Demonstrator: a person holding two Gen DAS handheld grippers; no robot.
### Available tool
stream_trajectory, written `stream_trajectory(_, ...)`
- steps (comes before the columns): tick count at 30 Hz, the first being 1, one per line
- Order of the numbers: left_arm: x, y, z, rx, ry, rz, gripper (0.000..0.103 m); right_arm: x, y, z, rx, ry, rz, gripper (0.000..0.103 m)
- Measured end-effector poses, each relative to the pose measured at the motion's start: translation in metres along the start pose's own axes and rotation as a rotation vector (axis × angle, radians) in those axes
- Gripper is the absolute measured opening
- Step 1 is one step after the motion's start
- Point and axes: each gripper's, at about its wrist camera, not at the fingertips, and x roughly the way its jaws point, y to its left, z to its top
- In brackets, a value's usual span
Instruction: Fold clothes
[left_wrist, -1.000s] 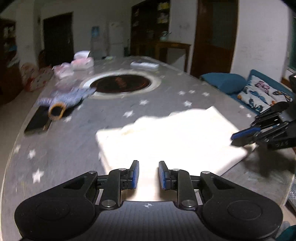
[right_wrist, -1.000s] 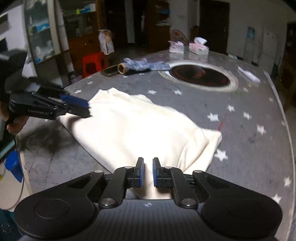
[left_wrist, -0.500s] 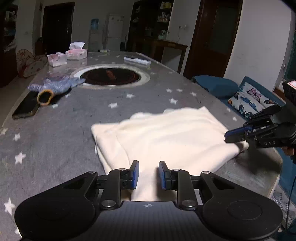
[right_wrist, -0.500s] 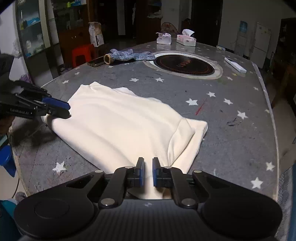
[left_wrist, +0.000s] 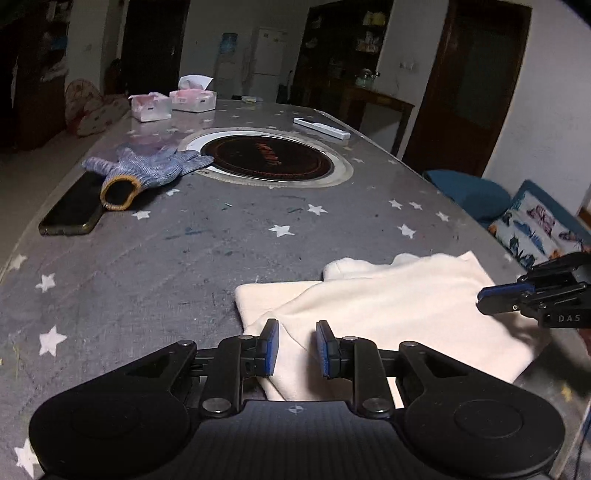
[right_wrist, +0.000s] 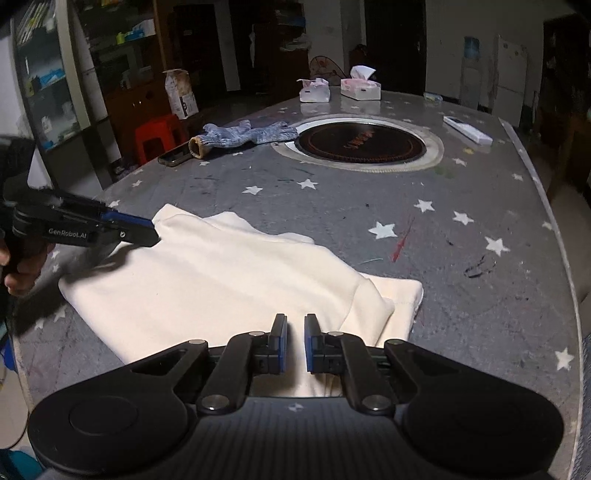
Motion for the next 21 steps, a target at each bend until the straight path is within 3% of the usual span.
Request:
stream_trajectory(7,0.012,-0.008,0.016,0.008,-0.015,-0.025,0.025,0.005,-0.005,0.02,0.016,-0.051,-0.013,0.008)
stream_trajectory(12,0.028,-0.007,0.017,0.009,0.017,0.0,0.025,0.031,-0.018,0.024,0.061,-0.001,-0.056,0.008)
stream_trajectory(21,0.03,-0.023,0.026,0.047,-0.009,-0.017,0.025,0.034,-0.005,0.043,0.062,-0.058,0.0,0.009)
